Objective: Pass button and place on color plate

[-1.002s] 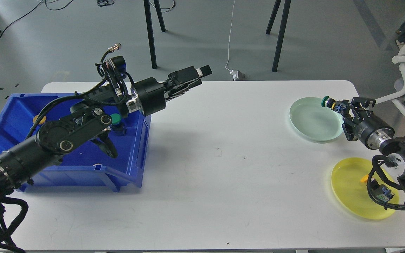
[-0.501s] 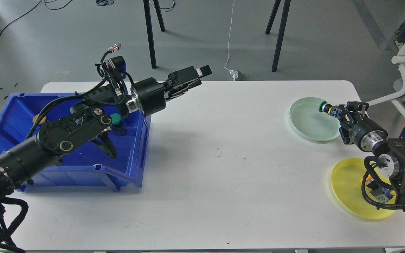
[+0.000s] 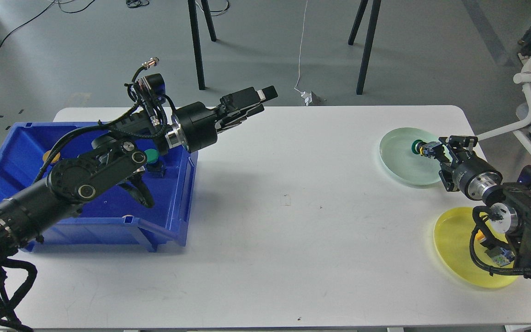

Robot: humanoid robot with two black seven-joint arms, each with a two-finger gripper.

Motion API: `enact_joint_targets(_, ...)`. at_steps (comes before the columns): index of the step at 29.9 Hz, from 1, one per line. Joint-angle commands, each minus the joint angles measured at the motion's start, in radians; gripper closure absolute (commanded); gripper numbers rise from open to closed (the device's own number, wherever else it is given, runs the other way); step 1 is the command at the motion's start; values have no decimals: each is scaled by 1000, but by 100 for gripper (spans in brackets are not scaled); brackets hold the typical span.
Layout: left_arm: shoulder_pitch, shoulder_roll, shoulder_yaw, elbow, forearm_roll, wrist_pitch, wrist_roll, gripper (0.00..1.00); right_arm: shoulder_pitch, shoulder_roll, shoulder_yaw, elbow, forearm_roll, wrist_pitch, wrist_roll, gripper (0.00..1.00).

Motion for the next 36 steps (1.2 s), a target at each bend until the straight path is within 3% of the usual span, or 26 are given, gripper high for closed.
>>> enact_joint_targets(1, -1, 0, 0, 1, -1, -1, 0, 20, 2, 0, 4, 0, 2, -1, 0, 43)
enact_joint_targets(7, 1, 0, -1, 5, -5, 0, 0, 20, 25, -3, 16, 11, 16, 0, 2, 27)
enact_joint_targets(9, 1, 0, -8, 7, -34, -1, 0, 19, 38, -12, 51, 12, 17, 3, 6, 15)
enact_joint_targets(11, 2, 0, -8, 13, -78, 0, 0, 18, 64, -29, 123, 15, 22, 22, 8, 11)
enact_joint_targets(16, -10, 23, -75, 45, -233, -12, 0, 16, 88, -151, 351, 144, 39, 121, 2, 6)
enact_joint_targets(19, -19, 55, -127, 79, -333, -50, 0, 15, 60, -219, 439, 341, 75, 158, 2, 5)
enact_joint_targets(22, -33, 84, -184, 111, -443, -162, 0, 14, 3, -283, 476, 585, 123, 183, 8, 3)
enact_joint_targets(25, -30, 116, -264, 140, -550, -172, 0, 14, -14, -294, 496, 748, 126, 199, 12, 2)
enact_joint_targets(31, 1, 138, -310, 241, -672, -172, 0, 13, -14, -215, 507, 767, 125, 199, 15, 1)
enact_joint_targets(36, 13, 144, -311, 249, -692, -172, 0, 13, -47, -204, 524, 767, 128, 199, 20, 1)
